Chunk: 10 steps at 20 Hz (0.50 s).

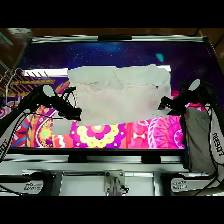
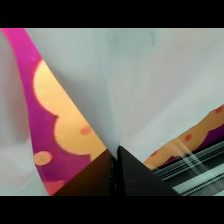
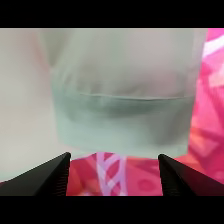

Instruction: Fold the shirts.

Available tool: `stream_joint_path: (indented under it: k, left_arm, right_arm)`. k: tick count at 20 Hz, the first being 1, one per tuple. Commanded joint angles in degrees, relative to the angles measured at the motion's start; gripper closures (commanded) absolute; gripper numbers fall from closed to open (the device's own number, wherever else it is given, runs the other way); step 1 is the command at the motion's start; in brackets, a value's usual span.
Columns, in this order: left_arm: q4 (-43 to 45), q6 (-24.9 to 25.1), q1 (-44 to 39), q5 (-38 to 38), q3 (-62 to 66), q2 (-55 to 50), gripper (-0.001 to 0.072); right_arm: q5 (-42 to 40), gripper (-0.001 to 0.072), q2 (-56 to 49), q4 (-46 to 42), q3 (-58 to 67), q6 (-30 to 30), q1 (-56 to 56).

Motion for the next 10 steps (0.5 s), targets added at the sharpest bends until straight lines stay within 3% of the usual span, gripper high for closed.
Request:
stream_joint_path:
  k: [1, 6, 10]
  left_arm:
    - [0.02, 0.11, 0.11, -0.5, 0.04, 0.31, 0.0665]
    - [0.02, 0.11, 0.11, -0.44, 0.04, 0.31, 0.0665]
    - [0.02, 0.13, 0.11, -0.44, 0.04, 0.31, 0.0665]
  right_arm:
    - [-1.22, 0.0045, -0.04, -6.14, 0.02, 2.1, -1.97]
    - [-3.65, 0.0045, -0.04, -5.97, 0.02, 2.38, -3.1]
    - [-5.62, 0.0045, -1.53, -1.01, 0.02, 2.89, -3.06]
